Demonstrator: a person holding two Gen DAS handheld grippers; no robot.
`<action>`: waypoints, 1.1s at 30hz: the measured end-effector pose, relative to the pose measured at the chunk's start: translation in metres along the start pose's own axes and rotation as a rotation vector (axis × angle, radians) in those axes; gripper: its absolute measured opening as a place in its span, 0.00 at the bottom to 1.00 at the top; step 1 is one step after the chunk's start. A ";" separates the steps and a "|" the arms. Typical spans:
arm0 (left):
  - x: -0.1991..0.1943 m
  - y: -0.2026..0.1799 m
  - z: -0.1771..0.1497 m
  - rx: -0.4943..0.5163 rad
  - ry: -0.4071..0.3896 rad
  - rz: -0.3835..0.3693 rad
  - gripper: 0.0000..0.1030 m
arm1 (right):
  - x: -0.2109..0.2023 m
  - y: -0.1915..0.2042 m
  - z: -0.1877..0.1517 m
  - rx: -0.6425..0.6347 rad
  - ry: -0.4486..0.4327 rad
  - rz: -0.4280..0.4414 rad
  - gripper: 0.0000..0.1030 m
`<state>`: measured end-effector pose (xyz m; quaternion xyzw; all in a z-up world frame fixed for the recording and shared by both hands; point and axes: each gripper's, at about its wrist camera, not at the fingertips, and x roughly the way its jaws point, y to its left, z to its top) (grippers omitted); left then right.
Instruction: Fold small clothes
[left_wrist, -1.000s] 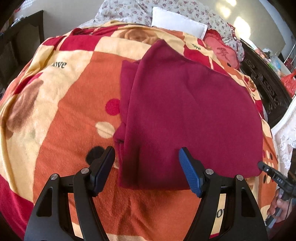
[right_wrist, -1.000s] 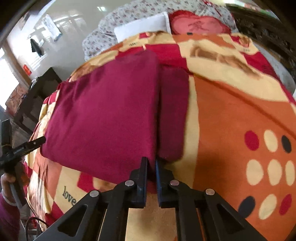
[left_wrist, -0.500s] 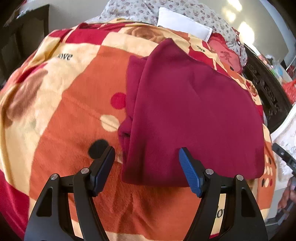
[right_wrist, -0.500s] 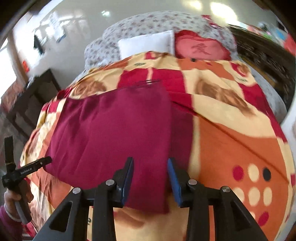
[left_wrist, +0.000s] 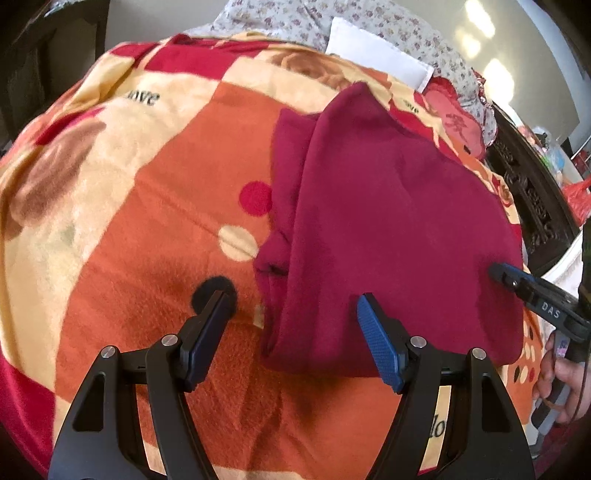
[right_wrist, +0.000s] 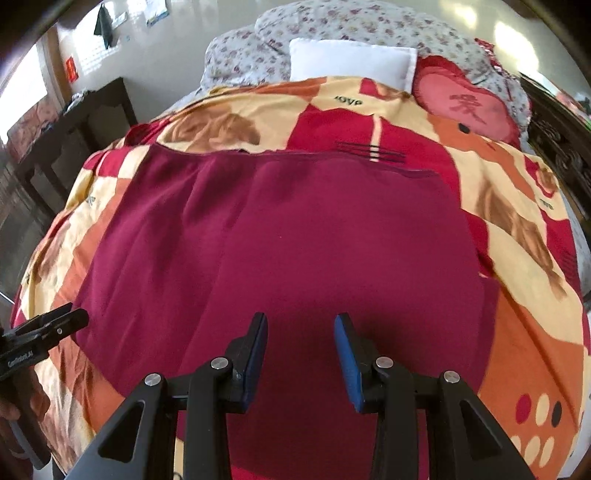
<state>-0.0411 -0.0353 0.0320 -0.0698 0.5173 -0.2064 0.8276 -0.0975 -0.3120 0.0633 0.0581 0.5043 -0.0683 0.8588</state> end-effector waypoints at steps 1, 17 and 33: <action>0.003 0.001 -0.001 -0.004 0.006 -0.002 0.70 | 0.005 0.000 0.001 -0.002 0.011 -0.002 0.35; 0.002 0.014 -0.008 -0.031 -0.018 -0.070 0.70 | 0.017 0.030 0.033 -0.051 0.029 0.031 0.36; -0.002 0.036 -0.015 -0.127 -0.040 -0.194 0.70 | 0.083 0.165 0.119 -0.127 0.133 0.237 0.64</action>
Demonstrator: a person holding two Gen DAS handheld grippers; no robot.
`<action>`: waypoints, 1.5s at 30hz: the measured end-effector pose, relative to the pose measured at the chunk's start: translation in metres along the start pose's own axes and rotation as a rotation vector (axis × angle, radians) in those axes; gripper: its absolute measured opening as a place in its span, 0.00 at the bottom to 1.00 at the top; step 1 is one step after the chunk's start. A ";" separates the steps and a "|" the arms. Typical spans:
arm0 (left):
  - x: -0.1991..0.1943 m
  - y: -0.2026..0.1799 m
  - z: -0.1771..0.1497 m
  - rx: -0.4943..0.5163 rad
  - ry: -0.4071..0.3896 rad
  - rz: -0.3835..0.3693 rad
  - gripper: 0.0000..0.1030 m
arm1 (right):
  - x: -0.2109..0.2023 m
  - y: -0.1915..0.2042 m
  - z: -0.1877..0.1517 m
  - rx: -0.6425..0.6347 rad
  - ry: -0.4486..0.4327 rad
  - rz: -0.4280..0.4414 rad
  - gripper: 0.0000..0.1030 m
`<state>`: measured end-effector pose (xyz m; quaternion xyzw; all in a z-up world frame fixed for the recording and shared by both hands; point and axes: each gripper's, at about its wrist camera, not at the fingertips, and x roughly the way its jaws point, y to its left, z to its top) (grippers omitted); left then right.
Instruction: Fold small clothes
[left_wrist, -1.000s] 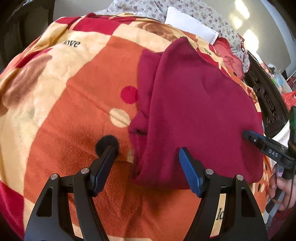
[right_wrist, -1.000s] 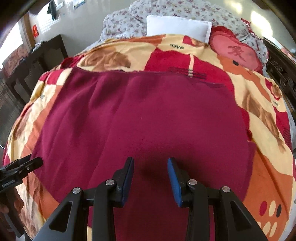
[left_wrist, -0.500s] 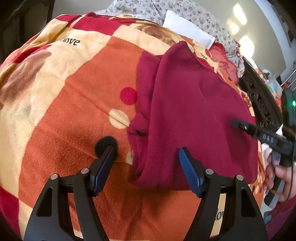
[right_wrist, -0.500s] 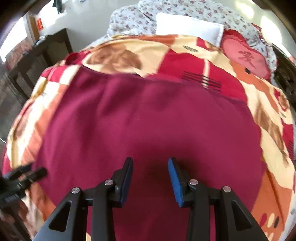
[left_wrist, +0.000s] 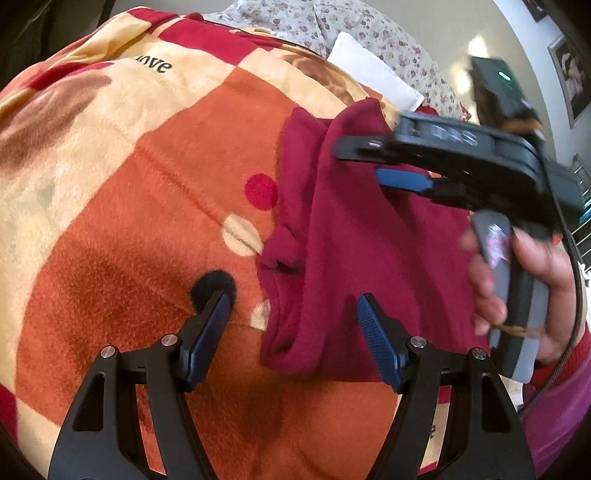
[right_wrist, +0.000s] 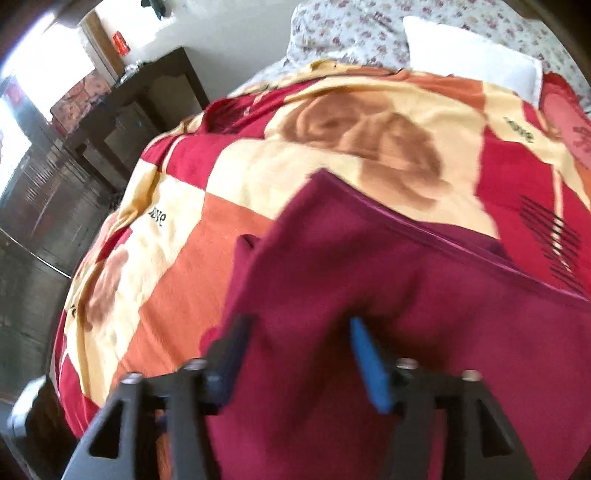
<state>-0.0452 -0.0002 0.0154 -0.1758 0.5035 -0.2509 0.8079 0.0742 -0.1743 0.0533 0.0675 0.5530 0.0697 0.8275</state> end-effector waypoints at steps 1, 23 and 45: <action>0.000 0.001 0.000 -0.002 -0.001 -0.003 0.70 | 0.005 0.007 0.005 -0.018 0.013 -0.027 0.64; 0.002 -0.006 0.010 -0.007 -0.009 -0.014 0.76 | 0.002 0.007 0.010 -0.055 -0.017 -0.032 0.22; -0.026 -0.173 0.022 0.319 -0.034 -0.286 0.20 | -0.140 -0.097 -0.035 0.098 -0.282 0.105 0.14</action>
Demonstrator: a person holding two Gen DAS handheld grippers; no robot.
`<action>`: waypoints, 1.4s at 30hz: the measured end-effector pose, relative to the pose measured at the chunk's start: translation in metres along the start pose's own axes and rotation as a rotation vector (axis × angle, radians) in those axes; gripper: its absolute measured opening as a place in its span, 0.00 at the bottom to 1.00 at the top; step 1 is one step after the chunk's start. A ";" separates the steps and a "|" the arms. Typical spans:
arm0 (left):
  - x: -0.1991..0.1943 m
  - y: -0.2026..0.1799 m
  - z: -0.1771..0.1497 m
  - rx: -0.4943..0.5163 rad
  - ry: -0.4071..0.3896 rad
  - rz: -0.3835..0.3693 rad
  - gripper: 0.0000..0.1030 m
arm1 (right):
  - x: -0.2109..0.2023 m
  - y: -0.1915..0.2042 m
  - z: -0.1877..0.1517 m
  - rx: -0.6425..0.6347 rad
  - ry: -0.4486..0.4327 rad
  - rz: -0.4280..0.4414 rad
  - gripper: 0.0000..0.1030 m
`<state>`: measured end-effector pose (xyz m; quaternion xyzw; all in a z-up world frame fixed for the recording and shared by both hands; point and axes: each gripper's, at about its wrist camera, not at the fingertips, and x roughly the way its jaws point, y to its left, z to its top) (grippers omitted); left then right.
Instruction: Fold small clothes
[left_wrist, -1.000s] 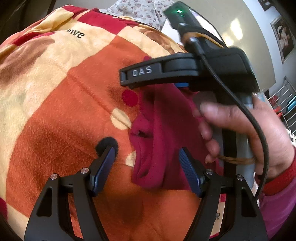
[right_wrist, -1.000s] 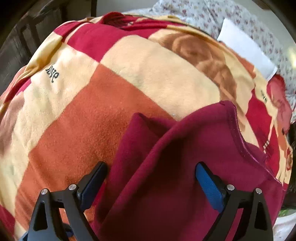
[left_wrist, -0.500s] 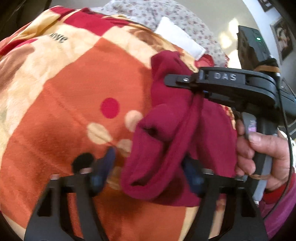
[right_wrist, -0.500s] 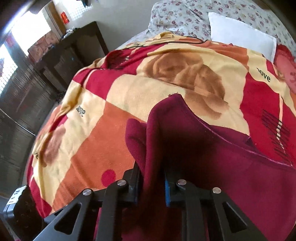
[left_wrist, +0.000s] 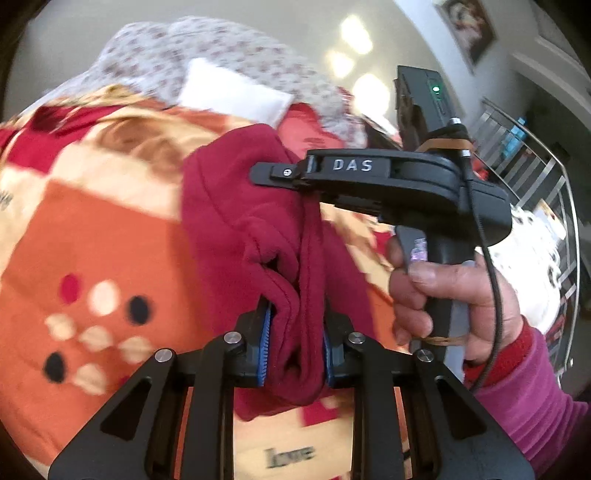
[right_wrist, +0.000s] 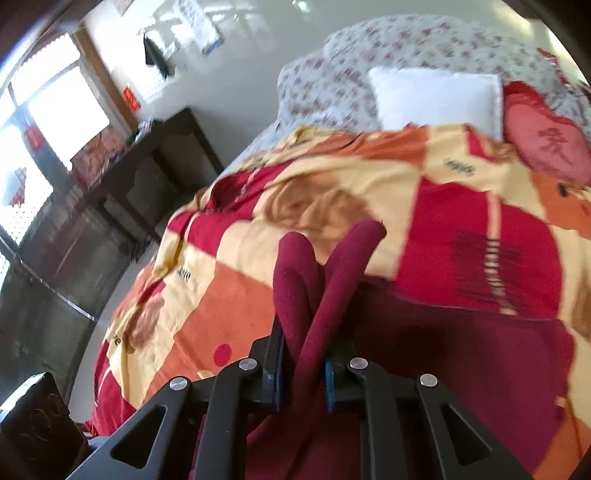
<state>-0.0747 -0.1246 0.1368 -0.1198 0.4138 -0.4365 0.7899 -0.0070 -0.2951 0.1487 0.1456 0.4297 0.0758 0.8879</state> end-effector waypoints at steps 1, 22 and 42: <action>0.005 -0.009 0.002 0.017 0.005 -0.012 0.20 | -0.016 -0.011 -0.002 0.011 -0.022 -0.010 0.14; 0.127 -0.105 -0.032 0.187 0.328 -0.052 0.58 | -0.080 -0.198 -0.098 0.345 -0.080 -0.178 0.41; 0.116 -0.051 -0.052 0.323 0.251 0.289 0.61 | -0.072 -0.142 -0.164 0.125 0.034 -0.190 0.31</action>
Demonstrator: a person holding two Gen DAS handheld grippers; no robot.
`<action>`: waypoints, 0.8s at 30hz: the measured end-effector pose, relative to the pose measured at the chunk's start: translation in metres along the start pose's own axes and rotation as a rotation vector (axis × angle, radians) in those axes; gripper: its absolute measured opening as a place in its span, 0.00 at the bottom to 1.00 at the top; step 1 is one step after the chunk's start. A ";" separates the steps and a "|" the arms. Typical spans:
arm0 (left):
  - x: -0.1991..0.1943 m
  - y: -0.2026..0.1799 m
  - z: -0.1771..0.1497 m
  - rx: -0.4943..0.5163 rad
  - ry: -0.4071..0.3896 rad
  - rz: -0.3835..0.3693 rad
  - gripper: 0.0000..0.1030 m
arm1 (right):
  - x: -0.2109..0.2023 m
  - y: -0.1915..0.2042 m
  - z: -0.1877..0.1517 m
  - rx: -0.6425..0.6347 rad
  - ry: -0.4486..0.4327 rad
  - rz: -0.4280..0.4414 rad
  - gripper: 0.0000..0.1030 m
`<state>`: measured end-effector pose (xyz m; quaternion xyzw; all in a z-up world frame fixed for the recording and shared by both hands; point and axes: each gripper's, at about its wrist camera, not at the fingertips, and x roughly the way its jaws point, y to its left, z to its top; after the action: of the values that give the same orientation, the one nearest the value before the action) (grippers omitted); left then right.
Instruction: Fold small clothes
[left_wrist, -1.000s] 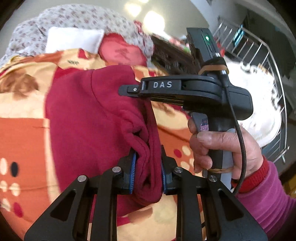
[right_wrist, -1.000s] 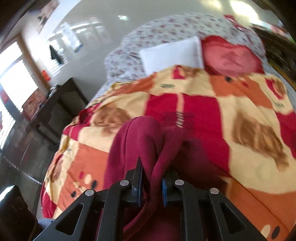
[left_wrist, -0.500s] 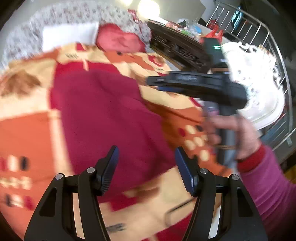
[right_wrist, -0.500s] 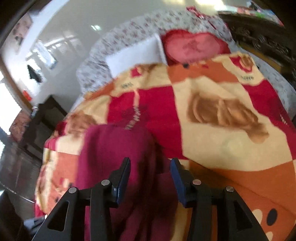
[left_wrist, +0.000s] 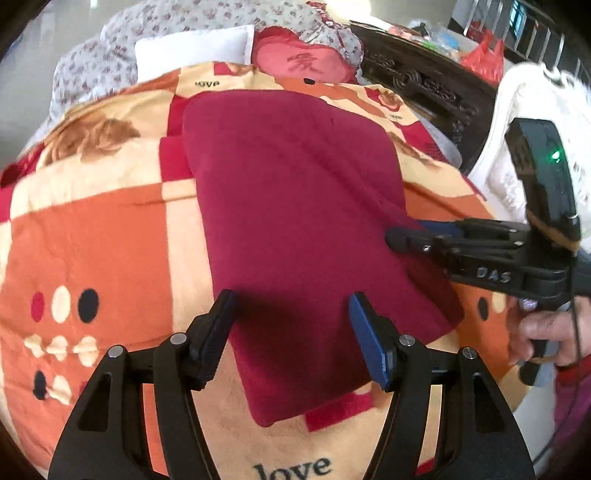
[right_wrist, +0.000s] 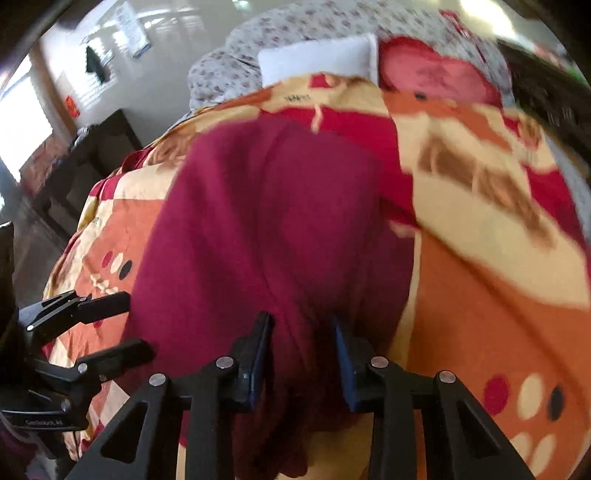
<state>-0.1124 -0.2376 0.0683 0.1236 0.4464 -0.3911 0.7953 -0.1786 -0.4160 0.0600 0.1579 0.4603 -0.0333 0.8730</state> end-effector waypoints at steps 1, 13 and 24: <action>-0.001 -0.002 0.000 0.014 -0.001 0.010 0.61 | -0.002 -0.002 0.001 0.011 0.001 0.005 0.31; -0.008 0.014 0.030 -0.079 -0.068 0.052 0.61 | -0.031 0.022 0.058 0.046 -0.162 0.051 0.32; 0.018 0.014 0.036 -0.098 -0.031 0.081 0.61 | 0.039 -0.013 0.080 0.112 -0.158 -0.071 0.30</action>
<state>-0.0752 -0.2572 0.0719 0.0968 0.4473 -0.3381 0.8224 -0.0956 -0.4494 0.0673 0.1869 0.3926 -0.1023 0.8947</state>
